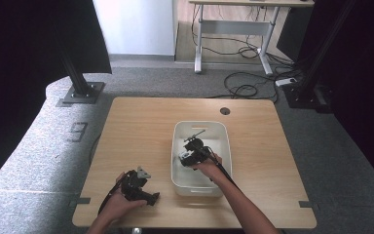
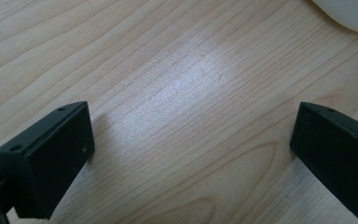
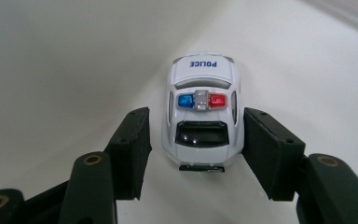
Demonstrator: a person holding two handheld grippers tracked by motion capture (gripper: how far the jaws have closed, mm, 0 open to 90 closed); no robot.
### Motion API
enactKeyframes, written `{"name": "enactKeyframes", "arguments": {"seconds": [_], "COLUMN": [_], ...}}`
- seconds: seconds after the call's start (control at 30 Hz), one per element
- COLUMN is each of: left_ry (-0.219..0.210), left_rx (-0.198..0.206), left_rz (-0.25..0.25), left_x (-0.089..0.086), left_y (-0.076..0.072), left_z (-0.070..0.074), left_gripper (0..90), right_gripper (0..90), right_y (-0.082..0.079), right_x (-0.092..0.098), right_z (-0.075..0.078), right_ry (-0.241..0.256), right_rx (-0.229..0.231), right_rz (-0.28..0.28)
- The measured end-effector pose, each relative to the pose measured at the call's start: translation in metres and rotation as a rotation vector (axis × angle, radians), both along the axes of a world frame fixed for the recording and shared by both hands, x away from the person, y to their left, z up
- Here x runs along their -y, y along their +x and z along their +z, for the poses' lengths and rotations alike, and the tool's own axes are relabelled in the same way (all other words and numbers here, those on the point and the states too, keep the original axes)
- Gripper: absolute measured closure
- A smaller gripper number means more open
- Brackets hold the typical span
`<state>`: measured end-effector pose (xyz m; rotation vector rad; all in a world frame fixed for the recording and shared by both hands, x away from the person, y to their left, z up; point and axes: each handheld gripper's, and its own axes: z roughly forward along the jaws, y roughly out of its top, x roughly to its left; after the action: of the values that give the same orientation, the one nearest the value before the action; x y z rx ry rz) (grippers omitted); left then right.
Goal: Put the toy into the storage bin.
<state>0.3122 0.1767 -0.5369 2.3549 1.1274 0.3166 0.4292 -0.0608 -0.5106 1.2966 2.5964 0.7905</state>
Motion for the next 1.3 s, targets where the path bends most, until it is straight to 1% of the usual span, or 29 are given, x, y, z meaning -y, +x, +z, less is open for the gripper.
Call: {"name": "enactKeyframes", "arguments": {"seconds": [0.07,0.1,0.13,0.2,0.3,0.47,0.53,0.6,0.7,0.73,0.8,0.83,0.9,1.0,1.2,1.3], "left_ry": [0.0,0.0,0.0,0.0,0.0,0.0,0.0,0.0,0.0,0.0,0.001,0.001,0.0,0.001,0.001,0.001], "left_rx": [0.0,0.0,0.0,0.0,0.0,0.0,0.0,0.0,0.001,0.0,0.001,0.001,0.0,0.0,0.0,0.001], "left_rz": [0.0,0.0,0.0,0.0,0.0,0.001,0.002,0.001,0.0,0.001,0.001,0.001,0.001,0.0,-0.001,0.0], "left_x": [0.0,0.0,0.0,0.0,0.0,0.0,0.0,0.0,0.0,0.0,0.0,0.0,0.0,0.0,0.001,0.001], "left_y": [0.0,0.0,0.0,0.0,0.0,0.0,0.0,0.0,0.0,0.0,0.0,0.0,0.0,0.0,0.0,0.0], "left_z": [0.0,0.0,0.0,0.0,0.0,0.0,0.0,0.0,0.0,0.0,0.0,0.0,0.0,0.0,0.0,0.0], "left_gripper": [0.0,0.0,0.0,0.0,0.0,0.0,0.0,0.0,0.0,0.0,0.0,0.0,0.0,0.0,0.0,0.0], "right_gripper": [43.1,43.7,43.7,44.3,44.6,44.5,43.2,40.7,38.8,38.3,38.1,38.0,38.0,37.9,37.9,38.1], "right_y": [-0.002,-0.002,-0.003,-0.005,-0.007,-0.009,-0.009,-0.01,-0.012,-0.013,-0.015,-0.016,-0.019,-0.025,-0.034,-0.04], "right_x": [-0.001,-0.001,-0.001,-0.001,-0.001,0.001,0.003,0.004,0.008,0.01,0.014,0.017,0.022,0.029,0.048,0.061], "right_z": [0.002,0.002,0.003,0.005,0.006,0.005,0.005,0.006,0.012,0.016,0.021,0.026,0.032,0.041,0.052,0.057], "right_ry": [0.018,0.034,0.044,0.048,0.056,0.052,0.05,0.052,0.059,0.064,0.072,0.081,0.102,0.114,0.147,0.161], "right_rx": [-0.028,-0.045,-0.053,-0.048,-0.058,-0.074,-0.068,-0.05,-0.006,0.014,0.039,0.061,0.08,0.117,0.163,0.195], "right_rz": [-0.012,-0.019,-0.02,-0.014,-0.014,-0.012,-0.008,-0.012,-0.012,-0.011,-0.013,-0.006,-0.009,-0.009,-0.01,-0.013]}}
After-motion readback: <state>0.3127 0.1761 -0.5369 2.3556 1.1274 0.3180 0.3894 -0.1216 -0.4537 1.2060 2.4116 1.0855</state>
